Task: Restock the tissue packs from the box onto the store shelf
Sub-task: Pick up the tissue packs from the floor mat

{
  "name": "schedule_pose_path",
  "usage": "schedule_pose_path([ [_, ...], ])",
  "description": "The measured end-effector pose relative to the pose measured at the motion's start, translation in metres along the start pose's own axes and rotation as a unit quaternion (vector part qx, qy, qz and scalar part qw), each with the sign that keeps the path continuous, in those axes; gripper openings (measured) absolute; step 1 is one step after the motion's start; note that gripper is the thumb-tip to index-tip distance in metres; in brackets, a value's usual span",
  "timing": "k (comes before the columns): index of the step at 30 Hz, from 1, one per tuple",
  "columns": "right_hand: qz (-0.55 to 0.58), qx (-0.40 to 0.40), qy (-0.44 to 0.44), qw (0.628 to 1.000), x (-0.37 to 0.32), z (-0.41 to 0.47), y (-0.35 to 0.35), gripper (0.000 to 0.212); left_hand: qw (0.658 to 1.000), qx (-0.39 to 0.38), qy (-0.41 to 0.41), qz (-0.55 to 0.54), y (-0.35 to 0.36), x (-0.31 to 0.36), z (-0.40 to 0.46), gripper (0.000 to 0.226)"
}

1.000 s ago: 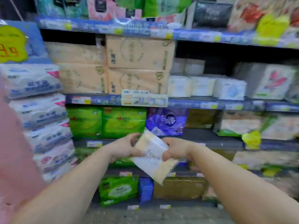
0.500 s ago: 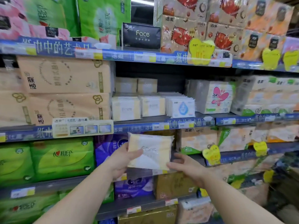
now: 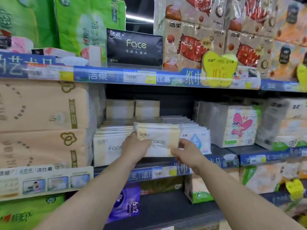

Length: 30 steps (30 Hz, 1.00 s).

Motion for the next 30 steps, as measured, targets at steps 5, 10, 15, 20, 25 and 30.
schedule_pose_path([
  [5, -0.004, -0.022, 0.024, 0.999, 0.024, 0.04, 0.009, 0.019, 0.999, 0.016, 0.027, 0.013, 0.019, -0.007, 0.005, 0.041],
  [10, 0.013, -0.098, 0.05, 0.994, 0.043, 0.058, 0.013, 0.014, 0.992, 0.088, 0.053, 0.071, 0.022, -0.02, -0.002, 0.056],
  [15, 0.128, -0.081, 0.031, 0.988, 0.047, 0.061, 0.003, 0.016, 0.975, 0.218, 0.044, 0.013, 0.013, -0.019, -0.021, 0.066],
  [20, -0.023, -0.027, -0.108, 0.994, 0.045, 0.061, -0.01, 0.014, 0.923, 0.245, 0.019, 0.295, 0.008, -0.024, -0.035, 0.022],
  [25, -0.308, -0.127, -0.197, 0.922, 0.043, 0.053, 0.011, 0.015, 0.903, 0.154, -0.103, 0.387, 0.012, -0.048, -0.023, 0.027],
  [30, -0.312, -0.12, -0.219, 0.917, 0.042, 0.051, 0.017, 0.031, 0.898, 0.132, -0.153, 0.391, 0.013, -0.049, -0.014, 0.031],
])
Point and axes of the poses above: each hand's wrist, its own z-axis towards the middle knuckle, its own y-axis out of the palm, x = y × z, the point moved 9 cm from there along z, towards the middle knuckle, and after that the axes turned 4 degrees about -z, right-handed, at the moved point
